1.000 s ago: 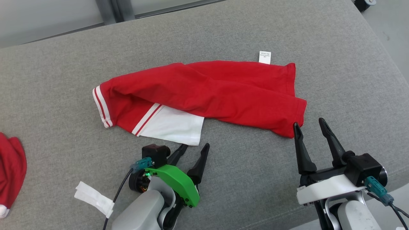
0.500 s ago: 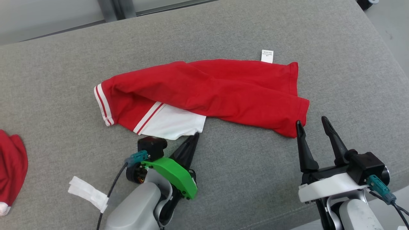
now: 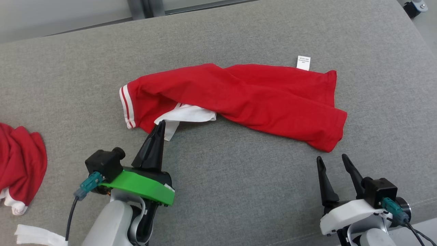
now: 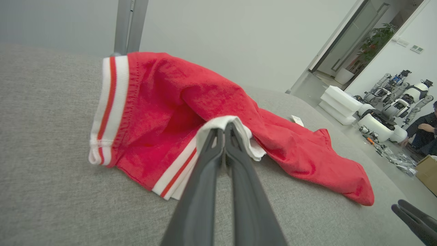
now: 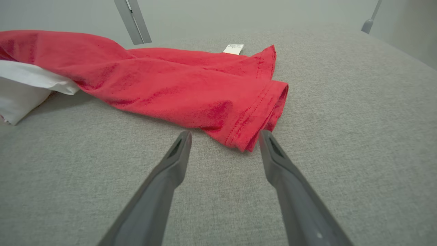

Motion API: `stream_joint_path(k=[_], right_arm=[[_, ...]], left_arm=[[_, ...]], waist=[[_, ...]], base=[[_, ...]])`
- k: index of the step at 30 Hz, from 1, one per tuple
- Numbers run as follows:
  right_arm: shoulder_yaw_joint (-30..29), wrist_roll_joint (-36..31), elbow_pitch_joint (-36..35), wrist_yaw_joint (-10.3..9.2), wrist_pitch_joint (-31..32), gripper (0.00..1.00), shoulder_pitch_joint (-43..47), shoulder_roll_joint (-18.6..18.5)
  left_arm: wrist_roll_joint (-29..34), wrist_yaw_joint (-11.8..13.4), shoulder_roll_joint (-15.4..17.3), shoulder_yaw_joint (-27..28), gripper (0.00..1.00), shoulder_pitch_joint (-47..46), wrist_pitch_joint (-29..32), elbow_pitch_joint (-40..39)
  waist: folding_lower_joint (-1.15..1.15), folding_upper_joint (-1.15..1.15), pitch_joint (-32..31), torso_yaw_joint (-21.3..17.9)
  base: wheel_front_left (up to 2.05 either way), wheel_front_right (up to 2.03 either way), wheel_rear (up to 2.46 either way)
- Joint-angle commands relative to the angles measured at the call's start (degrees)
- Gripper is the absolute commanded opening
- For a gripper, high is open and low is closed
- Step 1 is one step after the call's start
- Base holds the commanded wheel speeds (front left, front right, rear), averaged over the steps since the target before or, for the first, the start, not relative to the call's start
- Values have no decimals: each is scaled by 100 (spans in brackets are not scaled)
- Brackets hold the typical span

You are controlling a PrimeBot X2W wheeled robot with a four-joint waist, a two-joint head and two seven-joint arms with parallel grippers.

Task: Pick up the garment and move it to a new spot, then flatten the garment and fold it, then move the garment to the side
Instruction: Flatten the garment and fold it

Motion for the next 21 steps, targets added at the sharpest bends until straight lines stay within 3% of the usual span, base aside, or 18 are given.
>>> stream_joint_path(k=[1,16,17,18,19,20,21], right_arm=[[-7,-35,158,-10,-1,100,-87,0],[-480,-468,1278,-10,-1,100,-769,-4],[-479,-450,1320,-10,-1,91,-795,-4],[-485,-454,1378,-10,-1,62,-825,-4],[-487,-480,1414,-10,-1,46,-854,-4],[-500,-499,1451,-10,-1,14,-891,-4],[-505,-518,1469,-10,-1,0,-915,-4]], left_arm=[[106,-19,-24,79,0,136,-1,-132],[333,-20,-111,213,0,336,-1,-518],[337,-20,-103,211,0,329,-1,-520],[340,-20,-94,215,0,315,-1,-523],[341,-21,-88,217,0,301,-1,-522],[349,-20,-87,224,0,280,-1,-527],[356,-20,-86,234,0,265,-1,-533]], waist=[[0,0,-20,86],[0,0,-8,409],[0,0,-2,417],[0,0,5,429],[0,0,9,439],[0,0,12,456],[0,0,11,467]], base=[[0,0,0],[0,0,0],[0,0,0],[0,0,0],[0,0,0],[0,0,0],[0,0,0]])
